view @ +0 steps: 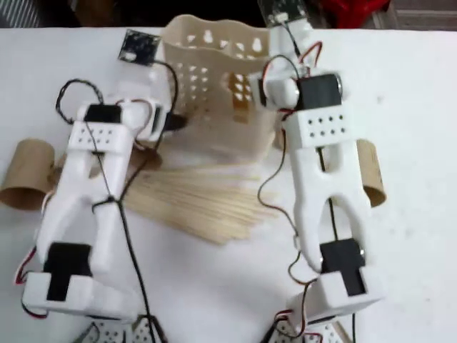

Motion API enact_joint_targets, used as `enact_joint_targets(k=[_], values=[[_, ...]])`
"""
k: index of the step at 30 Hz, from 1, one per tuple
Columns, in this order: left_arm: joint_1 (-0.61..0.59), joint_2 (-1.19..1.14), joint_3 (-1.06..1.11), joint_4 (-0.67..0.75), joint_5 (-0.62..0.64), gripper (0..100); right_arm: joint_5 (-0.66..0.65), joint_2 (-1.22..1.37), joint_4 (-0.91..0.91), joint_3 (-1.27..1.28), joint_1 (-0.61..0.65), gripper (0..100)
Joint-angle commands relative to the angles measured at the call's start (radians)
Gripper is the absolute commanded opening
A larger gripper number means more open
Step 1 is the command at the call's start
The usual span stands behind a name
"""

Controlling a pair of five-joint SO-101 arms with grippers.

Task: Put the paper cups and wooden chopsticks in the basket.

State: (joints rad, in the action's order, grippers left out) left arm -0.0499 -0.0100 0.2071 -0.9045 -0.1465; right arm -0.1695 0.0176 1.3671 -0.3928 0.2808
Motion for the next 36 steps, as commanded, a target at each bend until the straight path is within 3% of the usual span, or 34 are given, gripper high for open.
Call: enact_joint_targets(k=[1,11,15,22,29,36], values=[[-0.015,-0.022,-0.06,0.091,0.017,35,-0.014,-0.197,-0.028,0.133,0.081,1.5],[-0.015,-0.087,-0.06,0.109,0.015,35,-0.147,-0.407,-0.653,0.801,0.099,1.5],[-0.015,-0.082,-0.057,0.075,-0.02,35,-0.163,-0.409,-0.766,0.931,0.097,1.5],[-0.007,-0.087,-0.064,-0.015,-0.025,35,-0.249,-0.409,-0.72,0.95,0.09,2.4],[-0.015,-0.077,-0.071,-0.072,-0.025,35,-0.247,-0.426,-0.673,0.942,0.084,23.9],[-0.025,-0.065,-0.222,-0.261,-0.017,35,-0.183,-0.479,-0.478,0.815,0.008,26.7]])
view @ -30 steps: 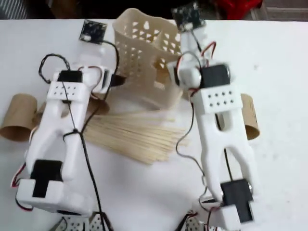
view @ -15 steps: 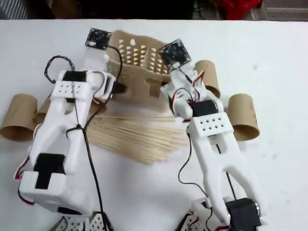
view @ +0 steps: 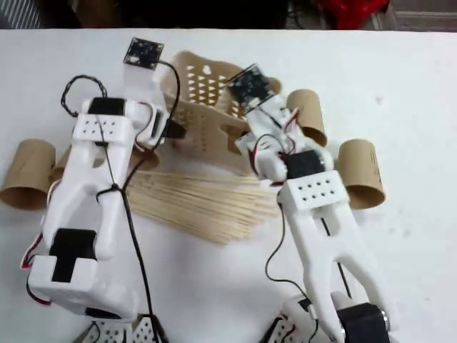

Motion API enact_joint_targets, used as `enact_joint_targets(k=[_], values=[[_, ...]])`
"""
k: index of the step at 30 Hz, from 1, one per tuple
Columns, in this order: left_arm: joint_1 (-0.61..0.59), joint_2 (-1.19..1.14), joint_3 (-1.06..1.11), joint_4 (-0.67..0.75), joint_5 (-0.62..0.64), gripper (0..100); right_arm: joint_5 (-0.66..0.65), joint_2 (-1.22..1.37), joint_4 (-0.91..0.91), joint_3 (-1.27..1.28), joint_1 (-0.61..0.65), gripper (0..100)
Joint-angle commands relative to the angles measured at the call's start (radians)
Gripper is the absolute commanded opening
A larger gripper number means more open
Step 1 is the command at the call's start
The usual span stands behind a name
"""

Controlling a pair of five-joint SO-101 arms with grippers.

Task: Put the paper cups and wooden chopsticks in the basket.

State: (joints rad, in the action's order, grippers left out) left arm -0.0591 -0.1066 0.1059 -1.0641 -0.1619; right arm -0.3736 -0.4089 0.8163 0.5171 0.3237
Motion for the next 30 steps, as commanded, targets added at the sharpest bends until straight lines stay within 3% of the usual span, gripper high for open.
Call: enact_joint_targets(k=[1,15,22,30], values=[[-0.016,0.031,-0.137,-0.12,-0.002,35,0.021,-0.054,0.096,-0.117,-0.035,26.8],[-0.053,0.042,-0.212,-0.204,0.003,35,0.02,-0.058,0.153,-0.123,-0.047,26.8],[-0.166,0.104,-0.479,-0.264,0.13,35,0.029,-0.064,0.134,-0.066,-0.041,26.6],[0.007,0.051,-0.64,-0.25,0.152,35,0.029,-0.064,0.005,0.066,-0.038,26.6]])
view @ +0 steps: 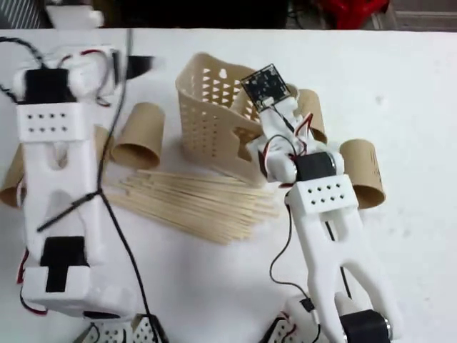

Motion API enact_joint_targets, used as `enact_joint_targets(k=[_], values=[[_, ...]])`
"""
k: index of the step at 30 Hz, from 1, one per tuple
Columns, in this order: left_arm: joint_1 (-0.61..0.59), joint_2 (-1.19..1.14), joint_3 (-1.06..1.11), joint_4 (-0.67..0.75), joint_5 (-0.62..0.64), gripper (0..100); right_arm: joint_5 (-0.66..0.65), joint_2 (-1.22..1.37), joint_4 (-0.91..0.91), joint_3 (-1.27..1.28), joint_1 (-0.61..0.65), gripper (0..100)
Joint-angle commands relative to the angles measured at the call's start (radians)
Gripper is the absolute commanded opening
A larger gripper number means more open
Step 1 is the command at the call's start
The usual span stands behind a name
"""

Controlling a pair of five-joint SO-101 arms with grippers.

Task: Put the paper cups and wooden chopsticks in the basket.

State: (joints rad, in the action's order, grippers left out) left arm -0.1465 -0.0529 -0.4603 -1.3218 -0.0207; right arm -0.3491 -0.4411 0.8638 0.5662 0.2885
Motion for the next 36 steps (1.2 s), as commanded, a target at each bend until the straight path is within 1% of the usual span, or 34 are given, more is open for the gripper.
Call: enact_joint_targets(k=[1,7,8,11,14,17,23,25,28,30,32,36], values=[[0.111,-0.028,-0.072,0.017,0.011,35,0.005,-0.031,-0.051,0.023,-0.002,26.6],[0.134,-0.223,-0.074,0.081,0.009,35,0.005,-0.031,-0.056,0.026,-0.002,26.6],[0.134,-0.255,-0.074,0.092,-0.006,34,0.005,-0.031,-0.056,0.026,-0.002,26.6],[0.134,-0.326,-0.074,0.132,-0.049,24,0.005,-0.031,-0.056,0.026,-0.002,26.6],[0.127,-0.349,-0.074,0.167,-0.051,12,0.005,-0.031,-0.054,0.026,-0.002,26.5],[0.127,-0.351,-0.074,0.175,-0.046,5,0.005,-0.031,-0.05,0.025,-0.002,26.5],[0.105,-0.358,-0.075,0.175,0.107,4,0.005,-0.039,-0.044,0.003,-0.002,26.5],[0.104,-0.358,-0.075,0.175,0.135,4,0.006,-0.054,-0.019,-0.018,-0.005,26.2],[0.111,-0.36,-0.069,0.175,0.152,4,0.008,-0.101,-0.001,-0.046,-0.001,19.5],[0.111,-0.36,-0.064,0.175,0.195,4,0.048,-0.14,-0.004,-0.061,-0.001,12.8],[0.111,-0.36,-0.064,0.173,0.203,4,0.074,-0.185,0.001,-0.078,-0.005,7.8],[0.111,-0.36,-0.071,0.166,0.203,4,0.074,-0.295,0.015,-0.08,-0.012,6.1]])
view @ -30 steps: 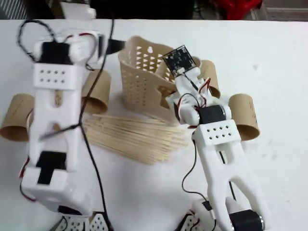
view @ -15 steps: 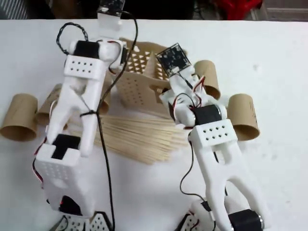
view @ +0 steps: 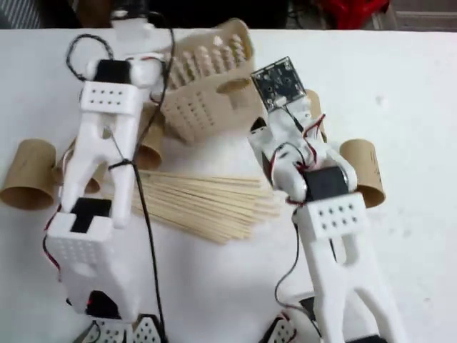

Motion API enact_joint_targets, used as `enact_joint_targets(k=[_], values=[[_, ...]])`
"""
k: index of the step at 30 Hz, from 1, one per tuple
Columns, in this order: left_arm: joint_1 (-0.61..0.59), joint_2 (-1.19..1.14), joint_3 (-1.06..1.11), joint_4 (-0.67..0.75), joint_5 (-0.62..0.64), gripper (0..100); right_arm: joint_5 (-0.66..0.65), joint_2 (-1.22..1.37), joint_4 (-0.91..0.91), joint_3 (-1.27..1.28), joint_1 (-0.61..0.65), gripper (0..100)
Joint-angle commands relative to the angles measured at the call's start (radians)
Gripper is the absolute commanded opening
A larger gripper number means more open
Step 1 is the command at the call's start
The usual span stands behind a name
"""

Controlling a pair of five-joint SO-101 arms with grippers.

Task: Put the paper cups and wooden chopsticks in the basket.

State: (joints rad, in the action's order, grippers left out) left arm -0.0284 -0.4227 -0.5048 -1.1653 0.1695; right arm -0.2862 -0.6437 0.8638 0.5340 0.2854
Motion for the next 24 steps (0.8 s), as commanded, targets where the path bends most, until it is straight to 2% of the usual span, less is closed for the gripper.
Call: enact_joint_targets(k=[1,7,13,18,24], values=[[-0.007,0.01,-0.026,0.009,0.012,4,0.011,-0.119,0.031,-0.048,-0.008,6.1],[-0.005,0.01,-0.02,0.008,0.003,10,0.009,-0.189,0.119,-0.049,-0.015,10.2],[0.042,0.027,-0.055,-0.029,-0.12,12,0.009,-0.197,0.122,-0.06,-0.128,21.1],[0.059,0.039,-0.236,-0.141,-0.173,20,-0.005,-0.188,0.153,-0.071,-0.263,20.1],[0.065,0.031,-0.506,-0.292,-0.184,21,-0.183,-0.13,0.22,-0.058,-0.364,20.4]])
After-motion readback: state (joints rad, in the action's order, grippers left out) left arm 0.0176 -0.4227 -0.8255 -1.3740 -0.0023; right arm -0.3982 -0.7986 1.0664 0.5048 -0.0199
